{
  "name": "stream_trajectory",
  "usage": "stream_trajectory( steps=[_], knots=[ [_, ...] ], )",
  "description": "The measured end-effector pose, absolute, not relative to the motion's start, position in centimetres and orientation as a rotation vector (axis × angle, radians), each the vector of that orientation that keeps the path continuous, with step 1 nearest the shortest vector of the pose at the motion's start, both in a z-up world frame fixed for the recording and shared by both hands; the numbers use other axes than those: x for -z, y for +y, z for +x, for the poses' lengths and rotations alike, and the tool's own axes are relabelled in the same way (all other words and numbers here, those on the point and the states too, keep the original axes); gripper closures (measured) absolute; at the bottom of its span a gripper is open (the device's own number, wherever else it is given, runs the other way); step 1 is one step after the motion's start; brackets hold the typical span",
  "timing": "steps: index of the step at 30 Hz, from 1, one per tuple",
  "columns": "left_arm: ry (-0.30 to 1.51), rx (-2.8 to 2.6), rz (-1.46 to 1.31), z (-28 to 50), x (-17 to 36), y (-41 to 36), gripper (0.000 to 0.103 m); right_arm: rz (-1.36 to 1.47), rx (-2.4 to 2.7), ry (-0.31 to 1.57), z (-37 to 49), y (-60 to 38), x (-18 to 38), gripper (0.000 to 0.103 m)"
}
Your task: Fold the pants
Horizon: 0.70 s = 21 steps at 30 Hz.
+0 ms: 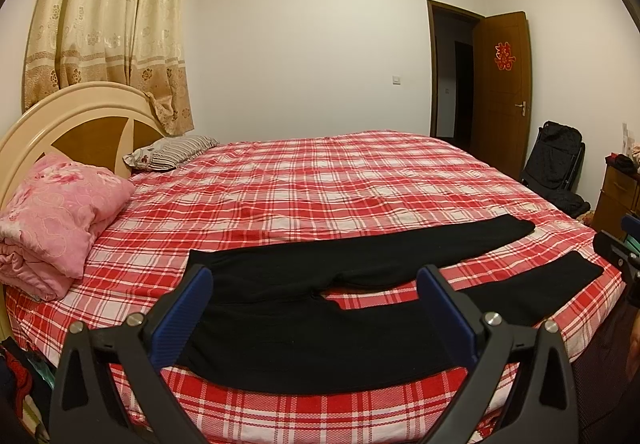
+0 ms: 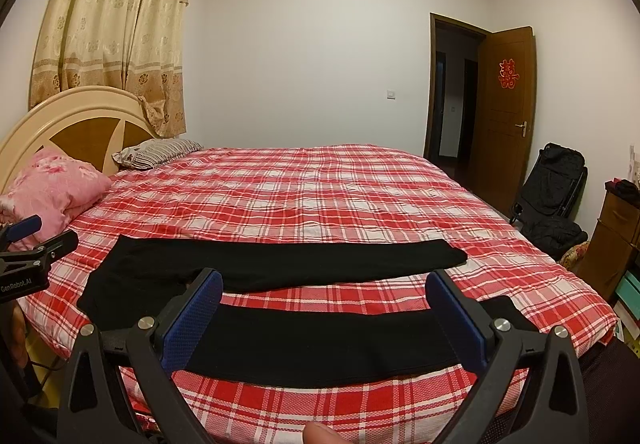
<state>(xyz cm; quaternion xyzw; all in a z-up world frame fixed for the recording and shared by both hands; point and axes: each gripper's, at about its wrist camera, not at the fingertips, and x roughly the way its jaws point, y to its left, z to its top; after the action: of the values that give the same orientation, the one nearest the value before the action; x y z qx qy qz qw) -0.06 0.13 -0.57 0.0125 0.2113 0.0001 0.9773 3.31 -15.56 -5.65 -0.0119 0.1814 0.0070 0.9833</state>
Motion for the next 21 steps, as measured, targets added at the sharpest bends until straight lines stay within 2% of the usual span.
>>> stream_trajectory(
  steps=[21],
  knots=[
    [0.439,0.005,0.030,0.23,1.10,0.04,0.000,-0.031,-0.016,0.380,3.89,-15.51,6.26,0.001]
  ],
)
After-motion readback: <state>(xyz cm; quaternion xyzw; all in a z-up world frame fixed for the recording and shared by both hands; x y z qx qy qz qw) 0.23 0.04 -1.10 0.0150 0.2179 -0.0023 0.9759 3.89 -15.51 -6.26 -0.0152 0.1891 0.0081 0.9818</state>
